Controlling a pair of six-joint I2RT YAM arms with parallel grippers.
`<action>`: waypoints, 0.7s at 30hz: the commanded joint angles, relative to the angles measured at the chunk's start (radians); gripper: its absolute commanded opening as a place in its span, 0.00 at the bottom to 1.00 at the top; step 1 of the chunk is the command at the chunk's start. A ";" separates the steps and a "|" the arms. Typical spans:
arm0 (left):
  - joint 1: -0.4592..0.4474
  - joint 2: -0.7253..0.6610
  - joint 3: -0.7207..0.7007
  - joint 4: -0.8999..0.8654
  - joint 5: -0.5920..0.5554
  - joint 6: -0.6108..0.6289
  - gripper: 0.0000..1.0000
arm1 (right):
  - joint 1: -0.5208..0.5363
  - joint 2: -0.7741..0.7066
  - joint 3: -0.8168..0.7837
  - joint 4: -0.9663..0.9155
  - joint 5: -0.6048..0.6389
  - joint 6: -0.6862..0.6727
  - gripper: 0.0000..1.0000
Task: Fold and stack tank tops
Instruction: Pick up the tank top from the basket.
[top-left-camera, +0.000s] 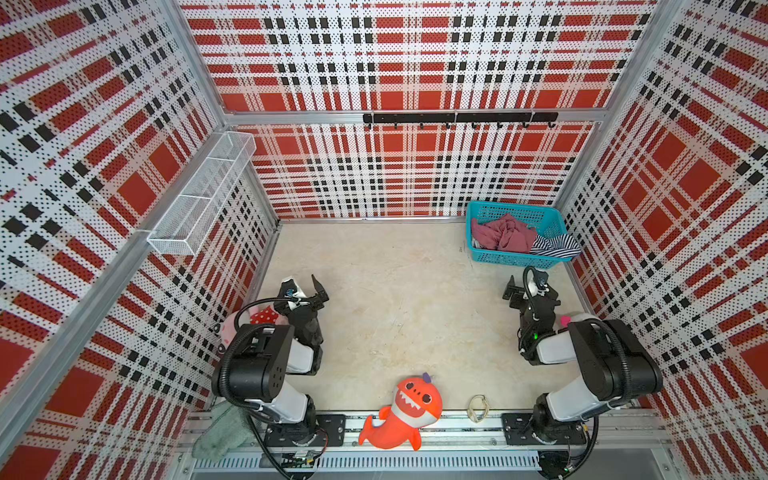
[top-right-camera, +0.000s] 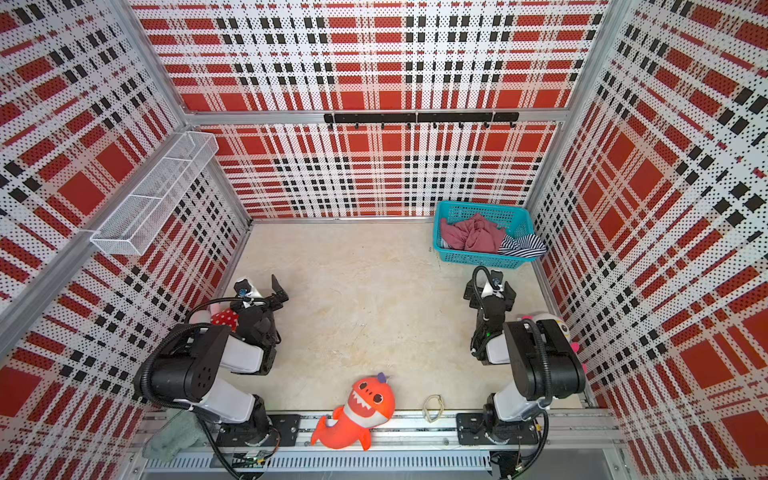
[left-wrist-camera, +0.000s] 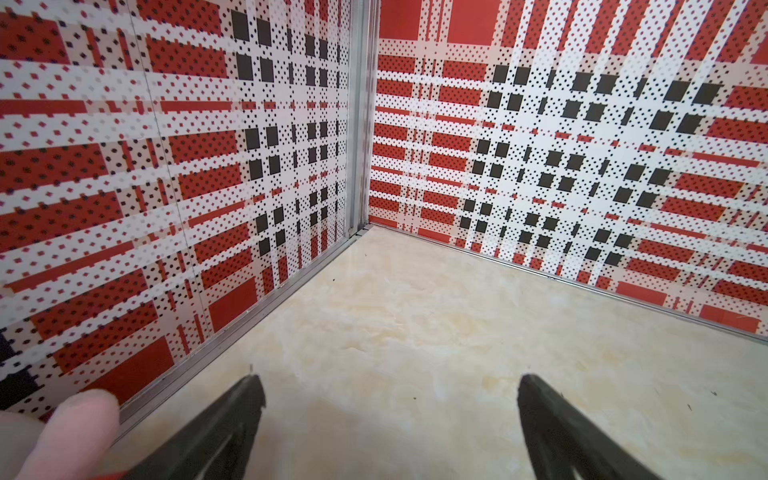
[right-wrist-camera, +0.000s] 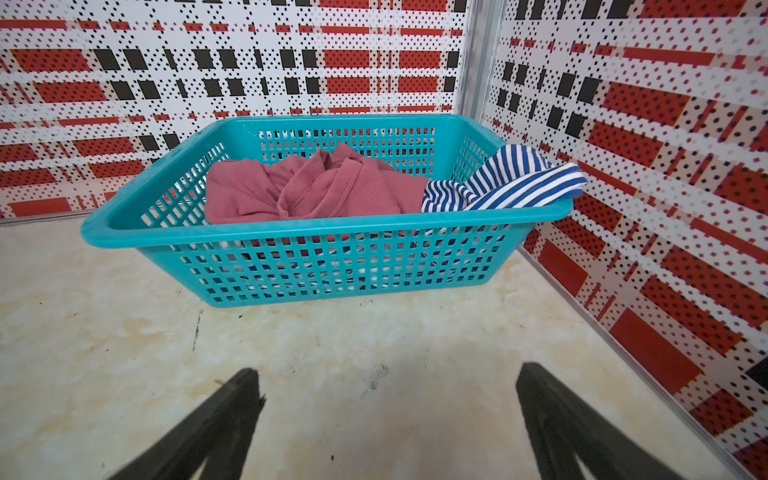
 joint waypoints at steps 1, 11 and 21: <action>-0.003 0.002 0.002 0.045 -0.008 0.015 0.98 | 0.005 0.006 0.010 0.025 -0.004 -0.014 1.00; -0.002 0.003 0.005 0.043 -0.008 0.015 0.98 | 0.005 0.006 0.013 0.019 -0.007 -0.012 1.00; 0.001 0.004 0.006 0.038 -0.002 0.013 0.98 | 0.005 0.008 0.015 0.016 -0.007 -0.011 1.00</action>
